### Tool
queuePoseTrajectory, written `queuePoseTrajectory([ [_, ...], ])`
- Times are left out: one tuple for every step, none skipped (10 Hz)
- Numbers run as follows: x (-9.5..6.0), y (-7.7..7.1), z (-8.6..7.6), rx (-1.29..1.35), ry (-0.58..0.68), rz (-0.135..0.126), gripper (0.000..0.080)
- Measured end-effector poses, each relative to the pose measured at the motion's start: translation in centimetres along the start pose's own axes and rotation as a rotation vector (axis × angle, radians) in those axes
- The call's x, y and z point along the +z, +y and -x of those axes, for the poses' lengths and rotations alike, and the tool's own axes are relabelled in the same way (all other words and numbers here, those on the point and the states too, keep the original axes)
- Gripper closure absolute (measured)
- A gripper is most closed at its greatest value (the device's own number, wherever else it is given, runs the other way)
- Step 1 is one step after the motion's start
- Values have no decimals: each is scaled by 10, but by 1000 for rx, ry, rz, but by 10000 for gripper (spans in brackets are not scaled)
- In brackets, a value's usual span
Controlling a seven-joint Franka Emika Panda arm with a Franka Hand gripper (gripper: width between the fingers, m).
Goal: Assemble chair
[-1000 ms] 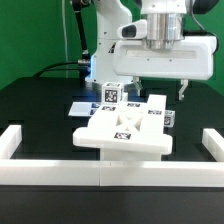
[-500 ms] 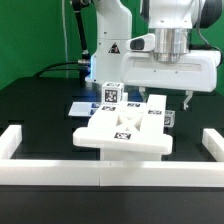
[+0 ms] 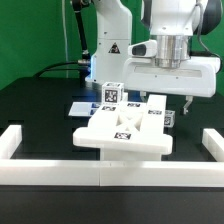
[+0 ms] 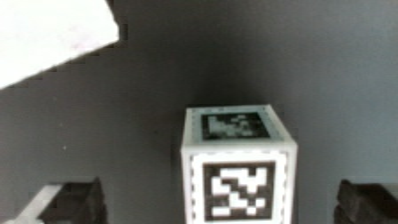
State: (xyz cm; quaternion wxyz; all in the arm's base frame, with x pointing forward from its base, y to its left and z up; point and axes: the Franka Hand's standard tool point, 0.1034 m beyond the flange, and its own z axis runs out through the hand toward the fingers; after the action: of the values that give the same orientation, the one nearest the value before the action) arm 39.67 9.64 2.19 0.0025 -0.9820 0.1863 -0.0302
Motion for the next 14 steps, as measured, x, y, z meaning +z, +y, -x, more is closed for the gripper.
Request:
queuePoseTrajectory([
  [4, 0, 3, -6, -4, 6, 151],
  [7, -1, 4, -11, -9, 11, 151],
  [9, 0, 5, -13, -11, 13, 151],
  [11, 1, 6, -14, -14, 17, 151],
  [13, 0, 7, -17, -16, 20, 151],
  [15, 1, 8, -17, -20, 24, 151],
  [16, 2, 8, -18, -21, 25, 151],
  [16, 2, 8, -17, -21, 26, 178],
  [16, 2, 8, -17, -21, 25, 178],
  [16, 1, 8, -17, -21, 25, 353],
  [16, 1, 8, -17, -21, 25, 521],
  [16, 1, 7, -17, -21, 25, 518],
  [15, 1, 7, -18, -20, 24, 518],
  [15, 1, 7, -19, -23, 24, 518],
])
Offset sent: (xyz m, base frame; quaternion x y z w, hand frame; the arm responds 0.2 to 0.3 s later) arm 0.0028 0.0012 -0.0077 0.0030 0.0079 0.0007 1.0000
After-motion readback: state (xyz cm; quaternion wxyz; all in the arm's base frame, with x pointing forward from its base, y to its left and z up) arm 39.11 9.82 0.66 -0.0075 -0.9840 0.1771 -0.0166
